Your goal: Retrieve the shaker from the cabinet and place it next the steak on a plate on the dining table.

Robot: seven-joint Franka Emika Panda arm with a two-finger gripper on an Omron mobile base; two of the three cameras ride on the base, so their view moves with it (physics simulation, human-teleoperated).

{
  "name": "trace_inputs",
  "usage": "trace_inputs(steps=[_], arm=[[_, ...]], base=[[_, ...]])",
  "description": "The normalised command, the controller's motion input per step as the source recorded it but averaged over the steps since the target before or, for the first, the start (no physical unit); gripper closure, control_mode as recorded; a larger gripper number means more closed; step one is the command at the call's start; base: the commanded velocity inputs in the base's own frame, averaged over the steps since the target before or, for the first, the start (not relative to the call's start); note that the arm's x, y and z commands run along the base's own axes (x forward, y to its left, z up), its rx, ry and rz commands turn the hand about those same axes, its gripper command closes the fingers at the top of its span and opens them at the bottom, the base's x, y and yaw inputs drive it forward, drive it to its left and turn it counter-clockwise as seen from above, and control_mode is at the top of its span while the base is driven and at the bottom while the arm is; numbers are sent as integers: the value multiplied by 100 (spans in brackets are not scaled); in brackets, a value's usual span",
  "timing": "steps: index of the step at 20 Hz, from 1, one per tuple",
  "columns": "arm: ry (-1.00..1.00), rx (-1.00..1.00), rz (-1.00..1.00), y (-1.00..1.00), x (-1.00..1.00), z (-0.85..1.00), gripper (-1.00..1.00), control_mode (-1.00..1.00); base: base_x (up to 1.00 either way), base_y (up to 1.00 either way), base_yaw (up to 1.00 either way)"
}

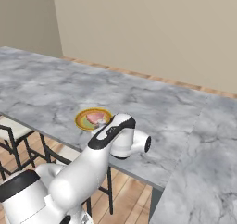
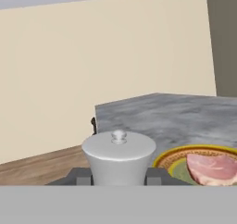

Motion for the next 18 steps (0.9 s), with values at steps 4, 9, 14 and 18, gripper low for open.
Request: trace_inputs(steps=[4,9,14,18], arm=[[0,0,-1,1,3,0,100,-100],[-9,-4,-4,6,9,-3,100,-100],[-2,-4,-2,11,24,-5,100,-100],[2,0,0,0,18,-4,100,-100]], base=[[0,0,0],[0,0,0],[0,0,0],[0,0,0]])
